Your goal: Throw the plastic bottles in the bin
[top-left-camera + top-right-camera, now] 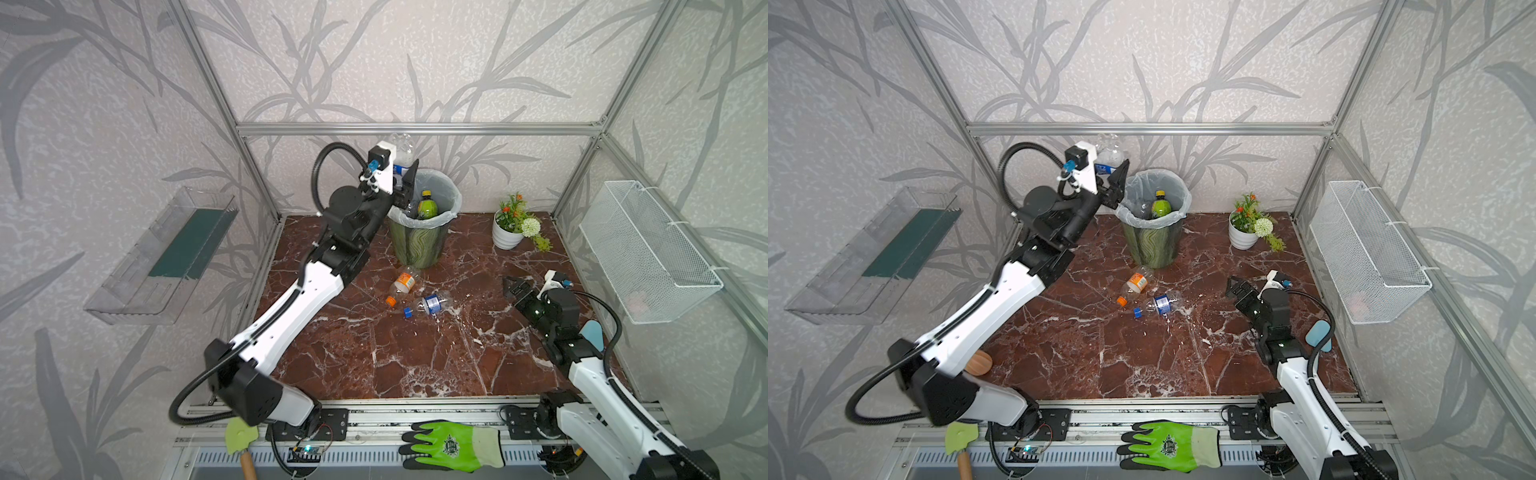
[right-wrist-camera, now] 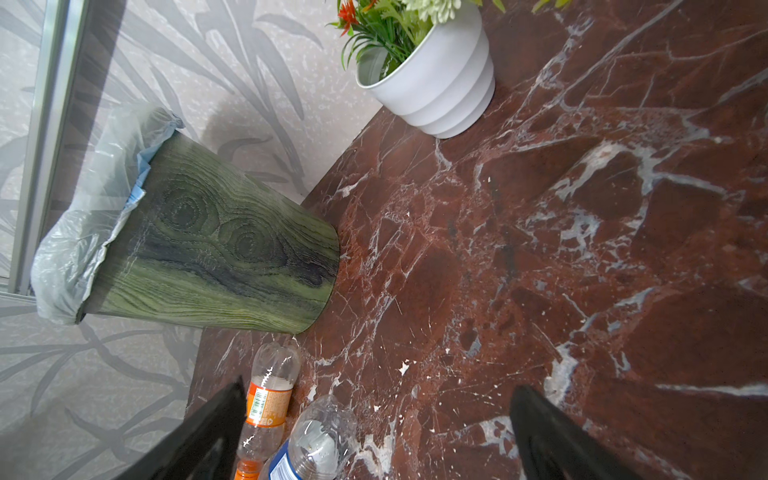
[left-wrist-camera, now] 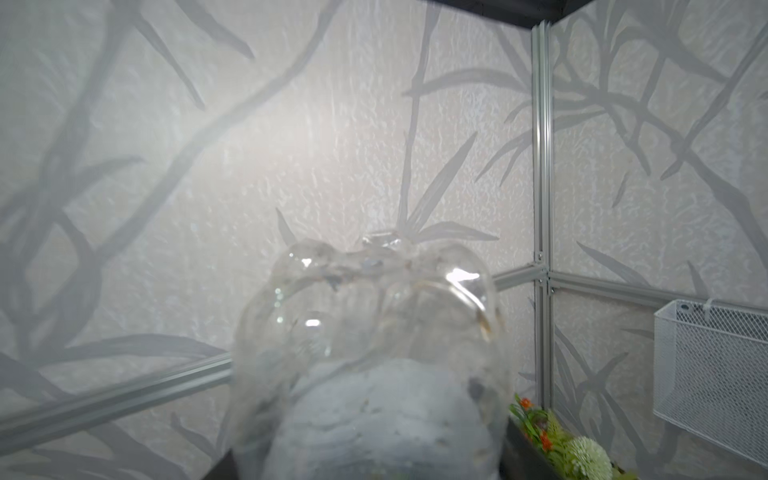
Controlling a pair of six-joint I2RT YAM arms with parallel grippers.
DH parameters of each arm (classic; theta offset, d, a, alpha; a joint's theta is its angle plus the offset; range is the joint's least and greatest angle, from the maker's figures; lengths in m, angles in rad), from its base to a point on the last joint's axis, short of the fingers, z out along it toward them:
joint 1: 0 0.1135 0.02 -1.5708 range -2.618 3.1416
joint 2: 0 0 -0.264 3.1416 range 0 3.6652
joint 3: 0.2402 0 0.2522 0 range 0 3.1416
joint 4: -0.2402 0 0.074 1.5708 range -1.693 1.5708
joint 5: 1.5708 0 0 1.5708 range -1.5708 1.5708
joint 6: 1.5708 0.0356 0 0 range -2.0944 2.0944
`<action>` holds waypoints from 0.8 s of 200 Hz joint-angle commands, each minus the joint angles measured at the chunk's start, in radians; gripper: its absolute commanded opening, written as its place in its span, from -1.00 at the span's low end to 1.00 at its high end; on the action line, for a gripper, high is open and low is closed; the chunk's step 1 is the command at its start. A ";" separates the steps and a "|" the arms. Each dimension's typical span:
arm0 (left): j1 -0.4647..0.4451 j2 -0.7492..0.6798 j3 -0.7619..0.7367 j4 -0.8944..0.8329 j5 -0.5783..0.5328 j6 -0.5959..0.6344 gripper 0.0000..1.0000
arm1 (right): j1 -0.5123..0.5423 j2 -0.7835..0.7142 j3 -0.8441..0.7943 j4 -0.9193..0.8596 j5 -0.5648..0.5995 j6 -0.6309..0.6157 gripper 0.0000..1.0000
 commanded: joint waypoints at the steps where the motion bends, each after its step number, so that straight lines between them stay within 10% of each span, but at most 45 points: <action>1: 0.047 0.188 0.137 -0.094 0.105 -0.137 0.45 | -0.003 -0.040 0.018 -0.028 -0.003 -0.004 0.98; 34: 0.054 0.267 0.252 -0.263 0.120 -0.091 0.98 | -0.002 -0.099 0.026 -0.091 0.032 -0.030 0.99; 67: 0.053 0.083 0.027 -0.058 0.091 -0.058 0.98 | -0.004 -0.105 0.025 -0.104 0.049 -0.038 1.00; 160: 0.053 -0.219 -0.351 -0.193 -0.021 -0.102 0.98 | 0.038 0.110 0.081 -0.018 -0.046 0.023 0.91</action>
